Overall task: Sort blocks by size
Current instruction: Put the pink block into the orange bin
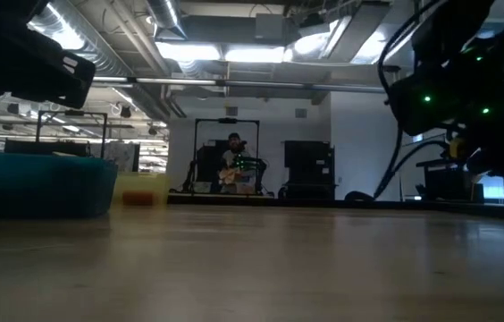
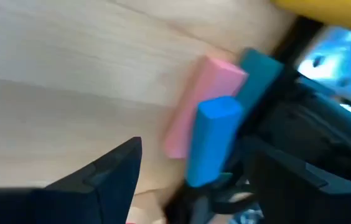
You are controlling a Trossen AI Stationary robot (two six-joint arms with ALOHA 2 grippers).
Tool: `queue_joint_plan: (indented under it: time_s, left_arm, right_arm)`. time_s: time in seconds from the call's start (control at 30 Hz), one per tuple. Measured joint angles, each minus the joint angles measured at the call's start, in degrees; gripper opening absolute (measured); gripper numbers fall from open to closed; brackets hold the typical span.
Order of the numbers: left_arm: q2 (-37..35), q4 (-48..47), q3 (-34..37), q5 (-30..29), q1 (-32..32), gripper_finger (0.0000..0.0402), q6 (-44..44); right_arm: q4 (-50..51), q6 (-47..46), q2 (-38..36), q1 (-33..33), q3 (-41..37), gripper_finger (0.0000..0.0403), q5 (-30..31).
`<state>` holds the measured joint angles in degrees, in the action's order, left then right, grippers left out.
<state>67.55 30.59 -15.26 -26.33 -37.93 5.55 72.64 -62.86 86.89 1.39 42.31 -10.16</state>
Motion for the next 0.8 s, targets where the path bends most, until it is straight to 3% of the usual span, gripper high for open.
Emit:
queue_joint_plan:
  time_s: [0.4, 0.8]
  left_arm:
    - [0.00, -0.03, -0.03, 0.20, -0.48, 0.0001, 0.43]
    - [0.00, 0.04, -0.03, 0.20, -1.09, 0.0001, 0.43]
  right_arm:
    - [-3.39, -3.99, 6.30, 2.06, -1.86, 0.0276, -1.93]
    - [-5.01, 0.14, 8.24, 2.01, 1.65, 0.0276, -3.19]
